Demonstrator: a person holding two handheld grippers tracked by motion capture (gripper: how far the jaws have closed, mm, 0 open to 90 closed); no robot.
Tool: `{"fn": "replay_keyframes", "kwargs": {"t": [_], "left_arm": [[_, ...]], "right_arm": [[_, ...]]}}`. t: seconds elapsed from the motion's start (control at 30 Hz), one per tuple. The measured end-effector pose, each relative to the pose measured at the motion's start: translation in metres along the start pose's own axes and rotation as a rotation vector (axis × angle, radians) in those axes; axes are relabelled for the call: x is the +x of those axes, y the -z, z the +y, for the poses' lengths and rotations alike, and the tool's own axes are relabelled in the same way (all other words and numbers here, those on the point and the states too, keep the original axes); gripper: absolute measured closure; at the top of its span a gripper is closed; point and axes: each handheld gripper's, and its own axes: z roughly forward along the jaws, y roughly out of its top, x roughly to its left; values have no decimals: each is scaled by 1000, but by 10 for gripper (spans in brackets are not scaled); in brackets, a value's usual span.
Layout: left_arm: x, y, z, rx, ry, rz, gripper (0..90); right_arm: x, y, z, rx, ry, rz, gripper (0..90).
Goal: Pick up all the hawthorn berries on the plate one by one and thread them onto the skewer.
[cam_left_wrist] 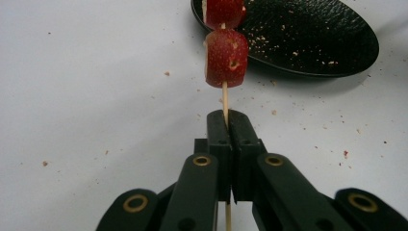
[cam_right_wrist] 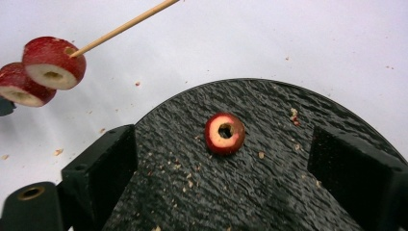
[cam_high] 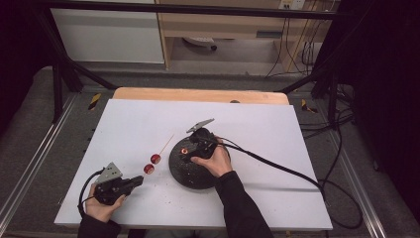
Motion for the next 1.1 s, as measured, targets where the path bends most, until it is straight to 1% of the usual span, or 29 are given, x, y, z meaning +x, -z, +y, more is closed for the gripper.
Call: {"fn": "replay_keyframes", "kwargs": {"t": [0.07,0.1,0.13,0.2,0.27,0.3,0.4,0.47,0.53,0.63,0.67,0.7,0.87,0.93,1.03,1.1], "left_arm": [[0,0,0,-1,3,-3,884],[0,-1,0,0,6,-4,884],[0,-2,0,0,12,-5,884],[0,-3,1,6,6,-7,884],[0,-3,0,5,9,-10,884],[0,-4,1,6,9,-10,884],[0,-3,1,6,5,-9,884],[0,-3,1,6,7,-8,884],[0,-3,1,6,6,-7,884],[0,-3,1,5,5,-8,884],[0,-3,1,5,5,-8,884],[0,-3,1,4,5,-9,885],[0,-3,1,4,4,-10,884],[0,-3,1,4,4,-11,884],[-1,-3,1,3,4,-10,885],[0,-3,1,4,5,-11,884]], "right_arm": [[0,-4,2,17,18,-9,132],[0,-5,3,27,18,-5,141],[0,-6,4,28,20,2,151],[0,-9,7,27,26,4,181],[-1,-12,9,25,23,2,213],[-3,-15,9,29,29,3,225],[-4,-21,8,54,19,1,278],[-5,-24,8,60,16,7,319],[-7,-26,9,67,14,2,363],[-8,-29,10,70,-3,10,419],[-9,-29,11,75,9,14,437],[-9,-30,11,82,-5,16,451],[-9,-36,13,117,-5,33,507],[-9,-38,14,127,-13,45,531],[-10,-40,13,144,-26,49,558],[-11,-41,13,155,-25,50,578]]}}
